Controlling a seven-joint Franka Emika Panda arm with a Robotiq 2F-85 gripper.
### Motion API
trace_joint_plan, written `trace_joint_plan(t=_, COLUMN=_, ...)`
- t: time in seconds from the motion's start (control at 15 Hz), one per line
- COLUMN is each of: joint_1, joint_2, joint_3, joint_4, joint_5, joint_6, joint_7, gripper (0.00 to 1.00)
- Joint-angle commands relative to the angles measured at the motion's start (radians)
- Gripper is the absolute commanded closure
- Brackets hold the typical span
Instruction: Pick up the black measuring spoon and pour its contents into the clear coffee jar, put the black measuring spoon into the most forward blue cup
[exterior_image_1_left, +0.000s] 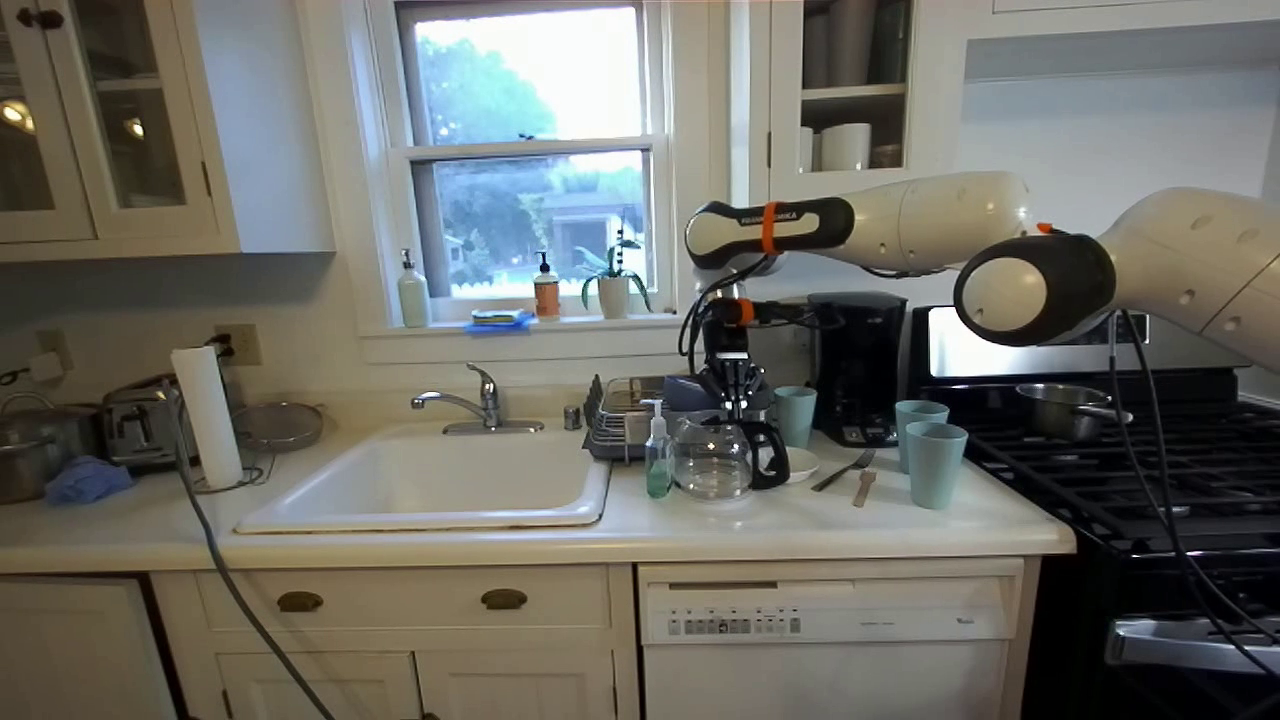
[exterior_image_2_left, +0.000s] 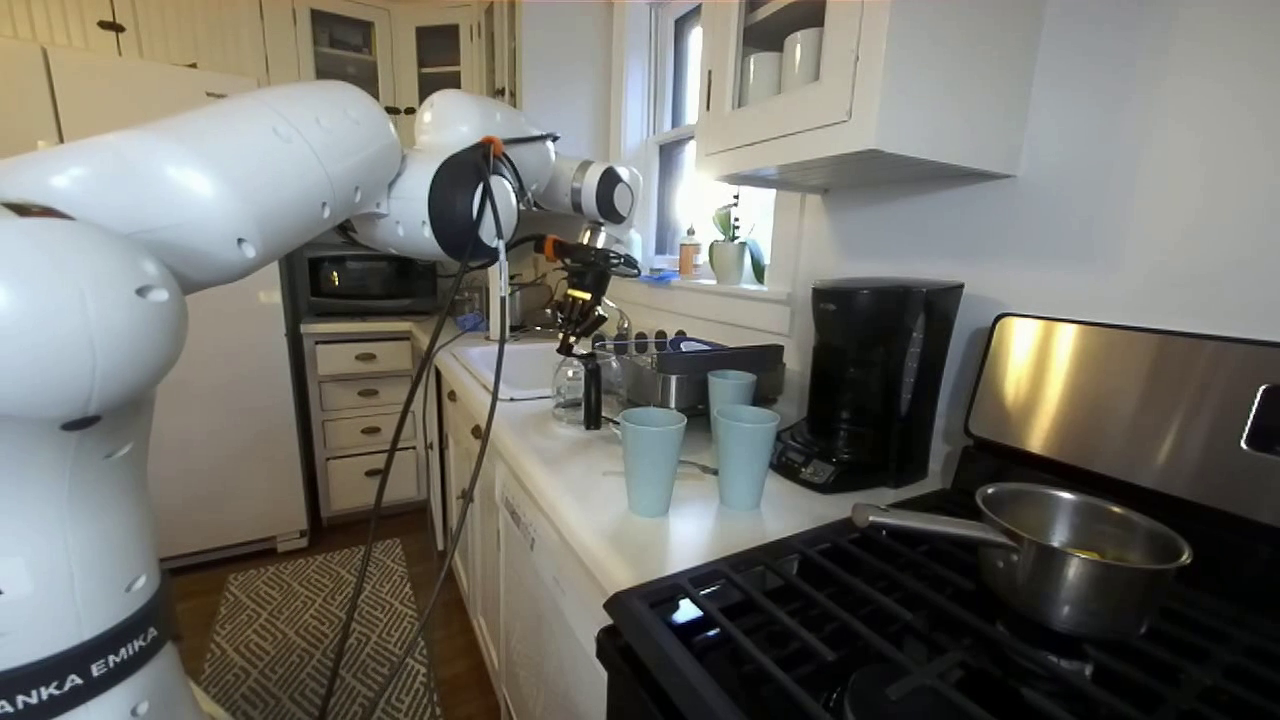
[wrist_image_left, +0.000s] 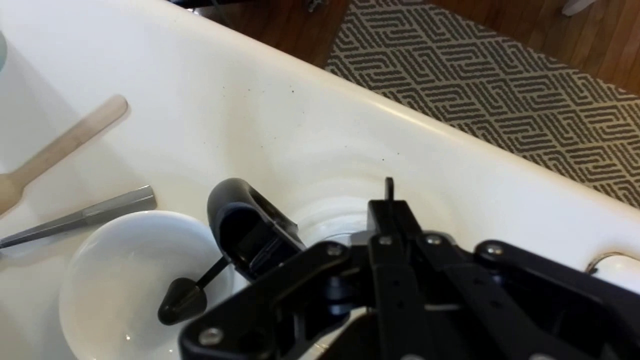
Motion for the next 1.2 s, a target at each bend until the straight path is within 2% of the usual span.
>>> trace_joint_plan(t=0.0, joint_1=0.049, joint_2=-0.007, joint_3=-0.038, joint_4=0.029, joint_5=-0.073, joint_6=-0.041, joint_7=-0.002, gripper=0.99)
trace_joint_plan(t=1.13, joint_1=0.213, joint_2=-0.011, joint_3=-0.175, joint_4=0.043, joint_5=-0.359, joint_6=-0.022, joint_7=-0.08, gripper=0.99)
